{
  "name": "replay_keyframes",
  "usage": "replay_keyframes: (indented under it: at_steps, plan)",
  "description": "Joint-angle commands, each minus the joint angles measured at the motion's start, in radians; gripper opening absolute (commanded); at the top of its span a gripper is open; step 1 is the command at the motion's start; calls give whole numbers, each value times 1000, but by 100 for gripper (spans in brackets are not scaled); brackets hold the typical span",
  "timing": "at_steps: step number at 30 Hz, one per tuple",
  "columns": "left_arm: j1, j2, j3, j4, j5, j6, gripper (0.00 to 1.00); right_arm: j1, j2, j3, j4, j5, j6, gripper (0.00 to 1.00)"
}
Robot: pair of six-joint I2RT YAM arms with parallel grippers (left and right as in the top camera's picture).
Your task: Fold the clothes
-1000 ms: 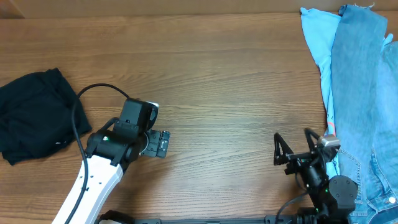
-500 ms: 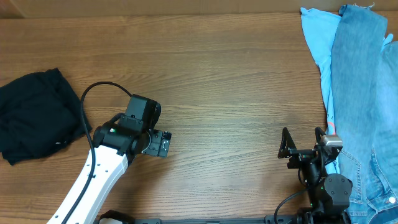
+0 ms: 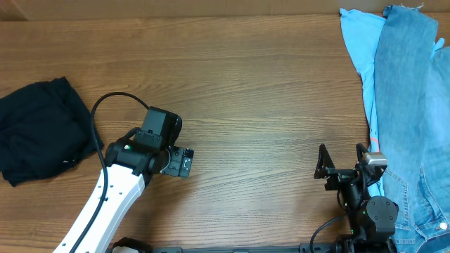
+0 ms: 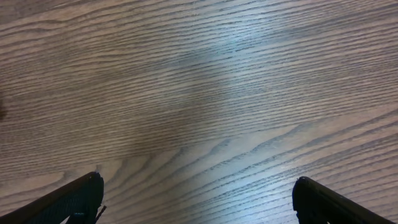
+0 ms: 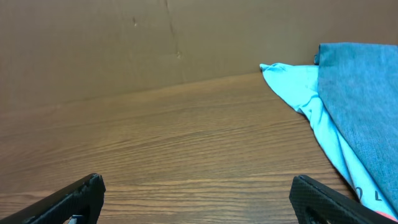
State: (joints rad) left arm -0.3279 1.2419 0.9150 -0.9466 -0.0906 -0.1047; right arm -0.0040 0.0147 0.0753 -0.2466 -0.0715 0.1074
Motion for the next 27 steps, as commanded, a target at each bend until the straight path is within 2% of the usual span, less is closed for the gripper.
replay_keyframes:
  at_steps: [1, 6, 11, 14, 17, 24, 27]
  plan:
    - [3, -35, -6, -21, 50, -15, 100, 7, -12, -3, 10, 3, -3, 100]
    - [44, -216, -36, 8, 61, -16, 100, 7, -12, -3, 10, 3, -3, 100]
    - [146, -470, -272, 161, 151, -16, 100, 7, -12, -3, 10, 3, -3, 100]
    - [176, -642, -497, 383, 245, -16, 100, 7, -12, -3, 10, 3, -3, 100]
    - [237, -745, -664, 569, 329, -78, 100, 7, -12, -3, 10, 3, -3, 100]
    - [243, -1002, -914, 949, 293, -82, 100, 7, -12, -3, 10, 3, -3, 100]
    - [243, -1107, -910, 952, 169, -75, 100, 7, -12, -3, 10, 3, -3, 100]
